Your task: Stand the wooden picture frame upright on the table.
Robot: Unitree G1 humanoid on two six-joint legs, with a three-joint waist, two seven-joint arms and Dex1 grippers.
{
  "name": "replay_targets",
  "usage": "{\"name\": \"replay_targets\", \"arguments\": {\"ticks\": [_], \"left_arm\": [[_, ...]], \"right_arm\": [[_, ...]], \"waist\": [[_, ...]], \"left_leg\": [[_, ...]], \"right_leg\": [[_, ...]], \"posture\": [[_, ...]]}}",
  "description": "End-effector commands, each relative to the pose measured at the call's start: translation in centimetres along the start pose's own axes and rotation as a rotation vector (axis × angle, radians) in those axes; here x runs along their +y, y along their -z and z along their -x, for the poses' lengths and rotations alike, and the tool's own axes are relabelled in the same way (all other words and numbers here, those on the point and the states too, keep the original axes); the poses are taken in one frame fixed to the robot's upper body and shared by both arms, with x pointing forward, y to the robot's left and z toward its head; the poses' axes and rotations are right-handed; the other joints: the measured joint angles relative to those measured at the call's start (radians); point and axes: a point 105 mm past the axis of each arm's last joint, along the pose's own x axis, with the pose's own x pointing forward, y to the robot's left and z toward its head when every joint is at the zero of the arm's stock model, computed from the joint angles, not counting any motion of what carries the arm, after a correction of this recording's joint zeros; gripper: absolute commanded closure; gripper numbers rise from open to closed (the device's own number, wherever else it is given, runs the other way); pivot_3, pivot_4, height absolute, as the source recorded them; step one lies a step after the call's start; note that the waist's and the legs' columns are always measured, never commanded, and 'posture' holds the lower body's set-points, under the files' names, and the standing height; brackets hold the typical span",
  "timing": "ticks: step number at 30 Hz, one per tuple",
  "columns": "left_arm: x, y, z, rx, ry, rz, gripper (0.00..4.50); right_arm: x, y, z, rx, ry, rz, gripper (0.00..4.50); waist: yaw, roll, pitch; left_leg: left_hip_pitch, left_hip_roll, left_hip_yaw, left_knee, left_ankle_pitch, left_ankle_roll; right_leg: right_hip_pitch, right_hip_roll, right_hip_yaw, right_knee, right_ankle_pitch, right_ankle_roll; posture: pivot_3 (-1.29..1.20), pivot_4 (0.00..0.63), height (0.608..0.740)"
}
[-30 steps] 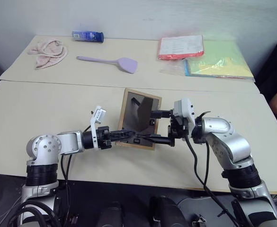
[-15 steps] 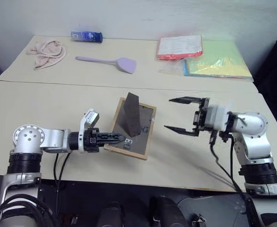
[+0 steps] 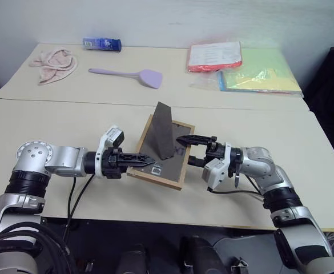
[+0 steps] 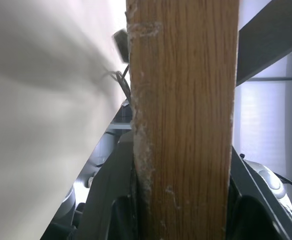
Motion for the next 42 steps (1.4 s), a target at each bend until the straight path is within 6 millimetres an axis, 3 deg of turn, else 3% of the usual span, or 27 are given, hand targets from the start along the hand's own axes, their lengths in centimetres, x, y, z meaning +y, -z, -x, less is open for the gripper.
{"name": "replay_targets", "arguments": {"ticks": [1,2,6,9,11,14,16,20,22,25,31,37,40,42], "left_arm": [[-2.6,0.0,0.0,0.009,0.085,-0.090,3.22],[-2.9,0.1,-0.1,-0.006,0.092,-0.126,3.22],[-3.8,0.9,0.0,-0.054,0.075,-0.253,1.88],[-5.8,-0.4,3.0,-0.328,0.055,-0.437,0.91],[-5.9,-0.5,5.0,-0.420,-0.004,-0.488,0.29],[-5.7,-0.4,7.5,-0.491,-0.102,-0.583,0.27],[-5.7,-0.2,8.8,-0.516,-0.195,-0.739,0.27],[-4.3,0.5,9.2,-0.467,-0.351,-1.121,0.14],[-2.8,1.3,8.6,-0.374,-0.393,-1.221,0.00],[-1.2,2.6,7.3,-0.253,-0.389,-1.305,0.00],[-0.3,3.4,6.2,-0.233,-0.323,-1.285,0.00],[-0.3,2.6,6.2,-0.234,-0.327,-1.310,0.00],[-0.3,2.2,6.4,-0.226,-0.339,-1.320,0.00],[-0.1,2.3,6.7,-0.207,-0.357,-1.332,0.00]], "right_arm": [[-1.1,0.7,0.5,0.027,0.061,0.011,2.91],[-1.4,0.8,0.4,0.029,0.075,0.014,2.94],[-2.1,0.6,0.3,0.010,0.106,0.038,3.16],[-2.7,0.3,0.3,-0.010,0.127,0.039,3.25],[-2.9,0.2,0.5,-0.012,0.134,0.025,3.25],[-2.7,0.3,0.8,-0.008,0.139,-0.039,3.25],[-2.5,0.4,0.9,-0.006,0.159,-0.176,3.25],[-2.6,0.5,0.6,-0.073,0.259,-0.800,3.25],[-1.9,0.0,0.5,-0.138,0.225,-1.170,3.25],[-0.7,-0.2,0.5,-0.144,0.158,-1.497,3.25],[1.2,1.0,0.7,-0.017,0.134,-1.725,3.25],[4.6,1.7,0.9,0.142,0.044,-1.683,3.25],[4.7,2.1,0.9,0.158,0.063,-1.693,3.25],[3.9,1.9,0.9,0.124,0.067,-1.654,2.54]], "waist": [[-0.001,0.000,0.000],[-0.001,0.000,0.000],[-0.006,0.000,0.001],[-0.016,0.001,0.001],[-0.018,0.001,0.002],[-0.018,0.002,0.002],[-0.018,0.002,0.002],[-0.008,0.002,0.002],[0.002,0.003,0.002],[0.004,0.003,0.003],[0.002,0.004,0.003],[0.000,0.004,0.003],[-0.002,0.004,0.003],[-0.004,0.004,0.003]], "left_leg": [[0.000,0.000,0.000,0.000,0.000,0.000],[0.000,0.000,0.000,0.000,0.000,0.000],[0.000,0.001,0.000,0.000,0.000,0.000],[0.000,0.001,0.000,0.000,0.000,0.000],[0.000,0.001,0.000,-0.001,0.000,0.000],[0.001,0.001,-0.001,0.000,0.000,-0.001],[0.001,0.001,0.000,-0.001,0.000,-0.001],[0.001,0.001,0.000,-0.002,0.000,-0.001],[0.001,0.001,-0.001,-0.001,0.000,0.000],[0.000,0.001,-0.001,-0.001,-0.001,0.002],[0.000,0.001,-0.002,-0.004,-0.002,0.003],[0.000,0.001,-0.001,-0.004,-0.003,0.003],[0.002,0.001,0.000,-0.004,-0.003,0.003],[0.002,0.001,0.000,-0.004,-0.002,0.003]], "right_leg": [[0.000,0.000,0.000,0.000,0.000,0.000],[0.000,0.000,0.000,0.000,0.000,0.000],[0.000,0.000,0.000,-0.001,0.000,0.000],[0.000,0.000,0.001,-0.001,0.000,0.000],[0.000,0.000,0.001,-0.002,0.000,-0.001],[0.000,0.000,0.000,-0.003,-0.001,-0.001],[0.000,0.000,0.000,-0.003,-0.001,-0.002],[0.001,0.001,0.000,-0.003,-0.001,-0.002],[0.001,0.000,0.000,-0.003,-0.001,-0.002],[0.001,-0.002,0.000,-0.005,-0.001,-0.002],[0.000,-0.003,-0.001,-0.007,-0.001,-0.002],[0.000,-0.003,-0.001,-0.006,-0.001,-0.002],[0.001,-0.003,0.000,-0.005,-0.001,-0.001],[0.001,-0.002,0.000,-0.005,-0.001,-0.001]], "posture": [[0.00,0.150,0.740],[0.00,0.150,0.740],[0.00,0.150,0.740],[0.00,0.150,0.740],[0.00,0.150,0.740],[0.00,0.150,0.740],[0.00,0.150,0.740],[0.00,0.150,0.740],[0.00,0.150,0.740],[0.00,0.150,0.740],[0.00,0.150,0.740],[0.00,0.150,0.740],[0.00,0.150,0.740],[0.00,0.150,0.740]]}}
